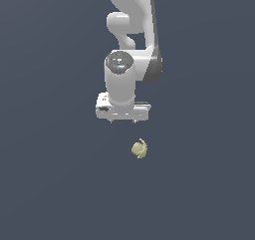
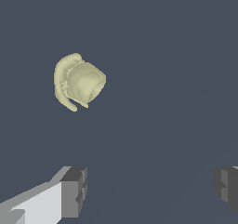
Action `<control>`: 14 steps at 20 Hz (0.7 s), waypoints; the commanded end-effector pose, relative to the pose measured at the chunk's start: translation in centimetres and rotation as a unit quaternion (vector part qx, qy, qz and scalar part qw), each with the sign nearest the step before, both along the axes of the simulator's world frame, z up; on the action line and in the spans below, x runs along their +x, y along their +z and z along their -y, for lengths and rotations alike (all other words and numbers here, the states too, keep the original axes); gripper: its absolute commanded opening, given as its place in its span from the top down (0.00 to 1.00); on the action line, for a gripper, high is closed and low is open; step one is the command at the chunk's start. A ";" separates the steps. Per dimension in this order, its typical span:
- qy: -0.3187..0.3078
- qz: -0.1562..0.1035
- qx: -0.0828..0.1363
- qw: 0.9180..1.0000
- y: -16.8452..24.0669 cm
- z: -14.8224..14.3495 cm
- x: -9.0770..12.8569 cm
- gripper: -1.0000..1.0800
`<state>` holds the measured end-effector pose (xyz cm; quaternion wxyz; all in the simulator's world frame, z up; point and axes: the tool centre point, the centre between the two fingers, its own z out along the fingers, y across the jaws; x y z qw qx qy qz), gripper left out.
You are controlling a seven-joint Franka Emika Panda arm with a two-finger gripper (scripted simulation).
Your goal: Pick up the object and move it to a goal position.
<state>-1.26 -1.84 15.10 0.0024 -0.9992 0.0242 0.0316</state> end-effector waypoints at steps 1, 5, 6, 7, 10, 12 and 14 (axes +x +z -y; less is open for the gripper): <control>0.000 0.000 0.000 1.000 0.0 0.0 0.0 0.04; 0.007 0.000 0.001 1.000 0.0 -0.3 0.1 0.04; 0.010 -0.001 0.001 1.000 0.1 -0.5 0.2 0.04; 0.015 -0.001 0.002 1.000 0.1 -0.7 0.3 0.04; 0.023 -0.001 0.002 1.000 0.2 -1.0 0.4 0.04; 0.025 -0.001 0.003 1.000 0.2 -1.1 0.4 0.04; 0.023 -0.001 0.002 1.000 0.2 -1.0 0.4 0.04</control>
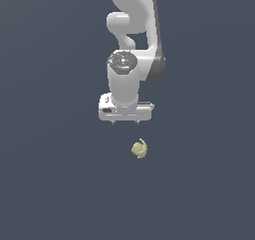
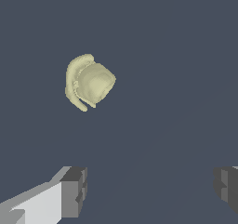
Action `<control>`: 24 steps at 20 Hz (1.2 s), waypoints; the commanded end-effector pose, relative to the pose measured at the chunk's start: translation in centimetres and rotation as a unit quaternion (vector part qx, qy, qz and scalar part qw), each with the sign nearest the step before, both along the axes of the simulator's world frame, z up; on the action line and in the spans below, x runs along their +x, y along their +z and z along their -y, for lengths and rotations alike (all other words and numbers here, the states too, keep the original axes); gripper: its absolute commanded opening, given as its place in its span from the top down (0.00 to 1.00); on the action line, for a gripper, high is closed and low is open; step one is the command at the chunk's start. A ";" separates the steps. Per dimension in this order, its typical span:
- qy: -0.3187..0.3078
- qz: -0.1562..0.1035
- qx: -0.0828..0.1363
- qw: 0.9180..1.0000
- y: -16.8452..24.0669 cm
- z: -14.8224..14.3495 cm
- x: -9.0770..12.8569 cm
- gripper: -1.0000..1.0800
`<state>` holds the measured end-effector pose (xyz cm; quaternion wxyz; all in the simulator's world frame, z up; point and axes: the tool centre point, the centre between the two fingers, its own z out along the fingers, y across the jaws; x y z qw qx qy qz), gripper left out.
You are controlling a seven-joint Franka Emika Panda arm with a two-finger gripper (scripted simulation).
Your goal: Pick up the object and move it to a goal position.
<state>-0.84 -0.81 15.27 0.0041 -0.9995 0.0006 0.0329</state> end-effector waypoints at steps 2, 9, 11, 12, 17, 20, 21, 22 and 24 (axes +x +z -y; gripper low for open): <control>-0.004 0.000 0.000 1.000 -0.1 0.0 0.1 0.04; -0.035 0.003 -0.002 0.999 -0.5 -0.6 0.9 0.04; -0.049 0.004 -0.003 0.999 -0.8 -0.8 1.2 0.04; -0.057 0.005 -0.003 0.998 -0.9 -1.0 1.4 0.04; -0.104 0.009 -0.006 0.994 -1.7 -1.9 2.5 0.04; -0.139 0.012 -0.008 0.990 -2.3 -2.5 3.3 0.04; -0.151 0.013 -0.008 0.988 -2.5 -2.8 3.6 0.04; -0.162 0.014 -0.009 0.987 -2.7 -3.0 3.8 0.04; -0.185 0.016 -0.010 0.982 -3.1 -3.5 4.3 0.04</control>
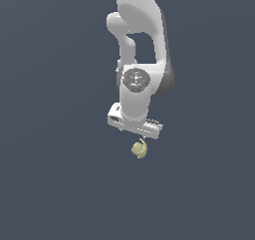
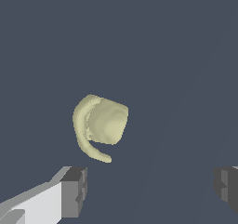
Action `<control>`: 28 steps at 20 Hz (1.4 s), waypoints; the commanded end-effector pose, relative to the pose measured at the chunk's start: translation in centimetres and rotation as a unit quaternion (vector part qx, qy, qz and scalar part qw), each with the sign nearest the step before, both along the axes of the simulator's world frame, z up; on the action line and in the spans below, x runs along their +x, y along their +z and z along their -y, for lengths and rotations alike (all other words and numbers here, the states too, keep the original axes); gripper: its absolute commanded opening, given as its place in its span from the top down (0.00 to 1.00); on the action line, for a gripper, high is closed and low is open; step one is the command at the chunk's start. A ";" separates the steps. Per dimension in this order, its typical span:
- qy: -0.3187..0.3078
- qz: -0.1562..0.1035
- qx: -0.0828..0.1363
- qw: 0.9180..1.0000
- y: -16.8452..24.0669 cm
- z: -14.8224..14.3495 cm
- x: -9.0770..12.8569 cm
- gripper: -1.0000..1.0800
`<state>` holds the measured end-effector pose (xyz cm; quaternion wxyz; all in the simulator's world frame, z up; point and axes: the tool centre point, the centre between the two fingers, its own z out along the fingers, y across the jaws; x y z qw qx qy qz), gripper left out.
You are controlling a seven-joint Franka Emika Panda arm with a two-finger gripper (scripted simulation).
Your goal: Pick up the object and move it to a goal position.
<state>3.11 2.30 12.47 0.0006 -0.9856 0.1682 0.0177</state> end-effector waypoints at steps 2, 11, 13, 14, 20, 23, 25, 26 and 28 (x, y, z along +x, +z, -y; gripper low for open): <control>-0.042 0.004 -0.002 0.999 -0.7 -0.8 0.9 0.04; -0.129 0.012 -0.005 0.992 -2.4 -2.7 2.7 0.04; -0.142 0.013 -0.006 0.990 -2.7 -3.0 2.9 0.04; -0.148 0.014 -0.006 0.989 -2.8 -3.2 3.0 0.04; -0.169 0.016 -0.006 0.986 -3.2 -3.7 3.4 0.04; -0.171 0.016 -0.006 0.985 -3.3 -3.7 3.5 0.04; -0.169 0.016 -0.006 0.985 -3.3 -3.7 3.4 0.04; -0.169 0.016 -0.006 0.985 -3.4 -3.7 3.4 0.04; -0.169 0.016 -0.006 0.985 -3.9 -3.7 3.4 0.04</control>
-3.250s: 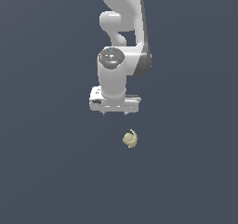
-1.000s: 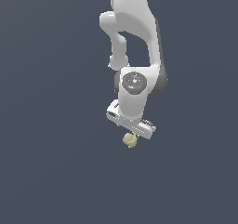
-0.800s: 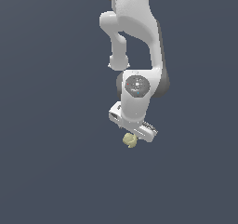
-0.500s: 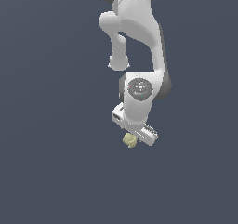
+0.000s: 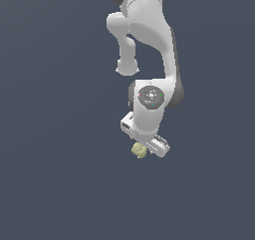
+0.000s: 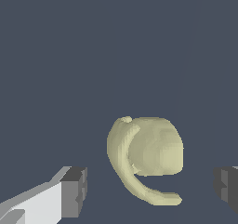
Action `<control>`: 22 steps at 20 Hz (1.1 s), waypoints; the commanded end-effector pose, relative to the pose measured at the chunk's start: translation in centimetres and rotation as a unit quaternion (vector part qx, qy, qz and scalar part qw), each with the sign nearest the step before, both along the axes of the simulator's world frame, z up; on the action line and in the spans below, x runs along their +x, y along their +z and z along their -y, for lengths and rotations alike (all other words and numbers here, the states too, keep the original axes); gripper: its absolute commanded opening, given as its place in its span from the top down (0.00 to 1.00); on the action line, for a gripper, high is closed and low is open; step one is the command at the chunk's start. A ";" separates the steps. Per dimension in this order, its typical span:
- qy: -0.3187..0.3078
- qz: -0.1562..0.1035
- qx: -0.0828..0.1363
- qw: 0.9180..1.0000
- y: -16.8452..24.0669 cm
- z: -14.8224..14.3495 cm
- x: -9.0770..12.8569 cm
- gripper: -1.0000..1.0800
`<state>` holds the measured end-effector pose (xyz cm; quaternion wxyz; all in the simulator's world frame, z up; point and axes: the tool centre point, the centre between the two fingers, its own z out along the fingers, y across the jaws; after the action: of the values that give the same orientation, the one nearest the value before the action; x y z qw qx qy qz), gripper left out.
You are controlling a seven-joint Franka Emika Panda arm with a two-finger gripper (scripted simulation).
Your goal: Pick up the object and move it to a goal position.
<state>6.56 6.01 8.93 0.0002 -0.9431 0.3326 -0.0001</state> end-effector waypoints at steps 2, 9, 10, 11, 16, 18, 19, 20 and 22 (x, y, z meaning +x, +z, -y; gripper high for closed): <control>-0.001 0.000 0.000 1.000 -1.1 0.0 -0.1 0.04; -0.002 0.000 0.000 1.000 -4.5 0.0 -0.1 0.04; -0.002 0.000 0.000 1.000 -4.7 0.0 -0.1 0.04; -0.002 0.000 0.000 1.000 -4.8 0.0 -0.1 0.04; -0.002 0.000 0.000 1.000 -4.7 0.0 0.0 1.00; -0.002 0.000 0.000 1.000 -4.7 0.0 0.0 1.00; -0.002 0.000 0.000 1.000 -4.7 0.0 0.0 1.00; -0.002 0.000 0.000 1.000 -4.7 0.0 0.0 1.00; -0.002 0.000 0.000 1.000 -4.7 0.0 0.0 1.00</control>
<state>6.55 6.01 4.18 -0.0001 -0.9424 0.3346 0.0002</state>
